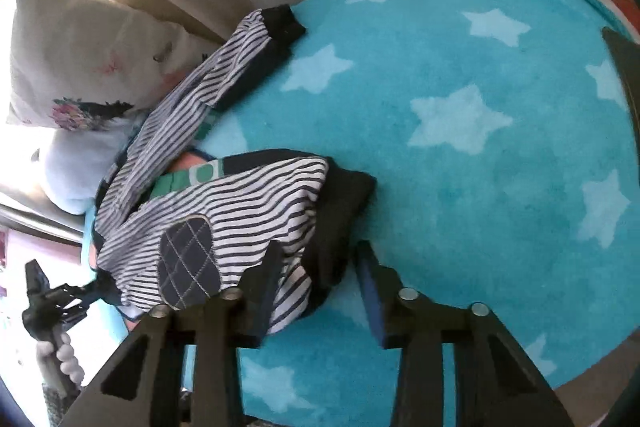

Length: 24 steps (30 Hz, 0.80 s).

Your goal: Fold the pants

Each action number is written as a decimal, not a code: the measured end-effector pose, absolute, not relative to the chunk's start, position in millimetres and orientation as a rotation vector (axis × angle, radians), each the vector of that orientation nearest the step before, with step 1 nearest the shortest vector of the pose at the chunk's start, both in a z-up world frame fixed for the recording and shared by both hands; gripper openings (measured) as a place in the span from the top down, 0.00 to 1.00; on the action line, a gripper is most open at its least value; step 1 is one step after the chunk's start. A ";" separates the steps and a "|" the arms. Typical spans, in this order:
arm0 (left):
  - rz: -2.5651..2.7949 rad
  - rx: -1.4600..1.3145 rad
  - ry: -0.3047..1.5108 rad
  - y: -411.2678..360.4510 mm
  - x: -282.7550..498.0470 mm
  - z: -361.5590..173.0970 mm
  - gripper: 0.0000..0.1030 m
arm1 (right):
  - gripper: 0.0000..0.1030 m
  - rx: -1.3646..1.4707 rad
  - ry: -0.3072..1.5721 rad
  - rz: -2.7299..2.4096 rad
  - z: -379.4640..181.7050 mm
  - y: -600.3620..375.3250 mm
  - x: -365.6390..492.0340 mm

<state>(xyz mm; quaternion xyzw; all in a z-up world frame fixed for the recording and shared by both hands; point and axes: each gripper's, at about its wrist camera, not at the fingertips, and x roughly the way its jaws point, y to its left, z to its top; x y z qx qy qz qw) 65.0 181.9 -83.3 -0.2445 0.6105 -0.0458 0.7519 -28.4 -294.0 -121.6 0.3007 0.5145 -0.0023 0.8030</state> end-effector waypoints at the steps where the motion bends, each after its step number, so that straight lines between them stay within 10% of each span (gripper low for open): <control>1: -0.098 -0.525 1.312 185.1 62.9 -76.8 0.77 | 0.61 0.655 1.095 -0.004 -119.8 -297.2 -30.9; 24: -0.190 -0.347 1.206 146.2 82.4 -30.7 0.61 | 0.48 0.702 1.009 -0.112 -107.0 -309.7 138.1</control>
